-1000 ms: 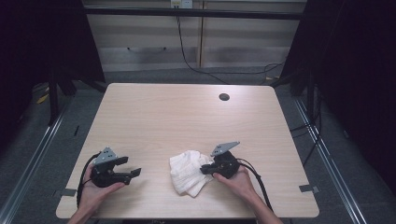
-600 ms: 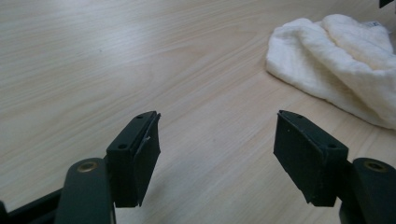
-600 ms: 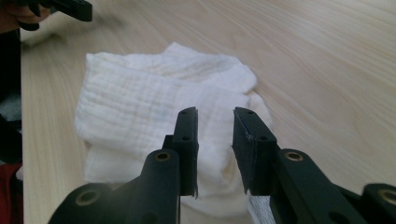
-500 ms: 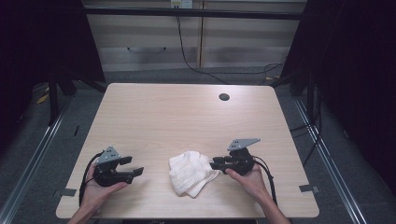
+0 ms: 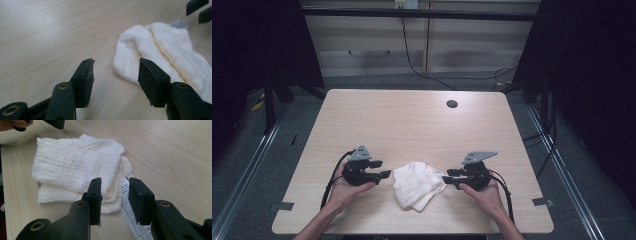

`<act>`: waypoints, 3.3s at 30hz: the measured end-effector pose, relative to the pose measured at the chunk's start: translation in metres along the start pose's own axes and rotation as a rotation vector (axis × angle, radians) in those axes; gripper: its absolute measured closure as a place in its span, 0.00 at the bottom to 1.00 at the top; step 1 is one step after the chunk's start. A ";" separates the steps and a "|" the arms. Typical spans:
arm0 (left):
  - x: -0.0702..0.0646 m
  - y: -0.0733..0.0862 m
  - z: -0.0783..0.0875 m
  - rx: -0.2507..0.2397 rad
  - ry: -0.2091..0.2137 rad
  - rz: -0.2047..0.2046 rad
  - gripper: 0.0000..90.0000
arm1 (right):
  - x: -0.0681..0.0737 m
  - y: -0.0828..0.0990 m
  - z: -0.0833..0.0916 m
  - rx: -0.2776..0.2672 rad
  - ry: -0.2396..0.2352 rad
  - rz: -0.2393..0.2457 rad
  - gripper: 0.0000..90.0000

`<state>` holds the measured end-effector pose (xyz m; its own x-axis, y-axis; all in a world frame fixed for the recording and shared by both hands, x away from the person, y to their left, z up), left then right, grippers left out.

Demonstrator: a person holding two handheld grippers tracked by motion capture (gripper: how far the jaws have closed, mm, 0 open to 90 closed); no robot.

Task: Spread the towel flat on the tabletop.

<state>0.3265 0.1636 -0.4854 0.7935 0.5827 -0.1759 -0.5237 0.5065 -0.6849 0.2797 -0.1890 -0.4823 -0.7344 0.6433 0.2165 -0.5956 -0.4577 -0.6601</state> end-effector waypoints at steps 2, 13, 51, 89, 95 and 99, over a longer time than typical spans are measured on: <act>0.000 -0.004 -0.008 0.015 0.018 -0.015 0.60 | 0.000 0.000 0.000 -0.003 -0.001 -0.001 0.69; 0.000 -0.003 -0.030 0.087 0.033 -0.049 0.77 | -0.008 -0.010 0.001 -0.039 0.000 -0.009 0.69; -0.008 0.006 -0.029 0.123 0.076 -0.079 0.94 | -0.011 -0.058 -0.088 0.056 -0.080 0.005 0.98; 0.016 0.001 0.000 0.002 -0.008 0.065 0.40 | -0.010 -0.137 0.009 -0.199 -0.050 0.073 0.98; 0.019 0.001 0.003 -0.008 -0.016 0.080 0.40 | -0.007 -0.159 0.032 -0.257 -0.043 0.098 0.98; 0.020 0.002 0.004 -0.012 -0.020 0.081 0.40 | -0.005 -0.175 0.045 -0.291 -0.036 0.111 0.98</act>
<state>0.3400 0.1786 -0.4870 0.7420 0.6342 -0.2172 -0.5823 0.4492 -0.6776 0.3731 -0.1397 -0.3355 -0.8037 0.5750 0.1532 -0.3965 -0.3254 -0.8584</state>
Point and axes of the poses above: each handheld gripper's, and its own axes: z roughly backward along the jaws, y roughly out of its underside, x roughly to its left, the point moved 1 cm from there along -z, roughly forward along the jaws, and after that the axes turned 8 degrees about x, right-handed, at the moved point
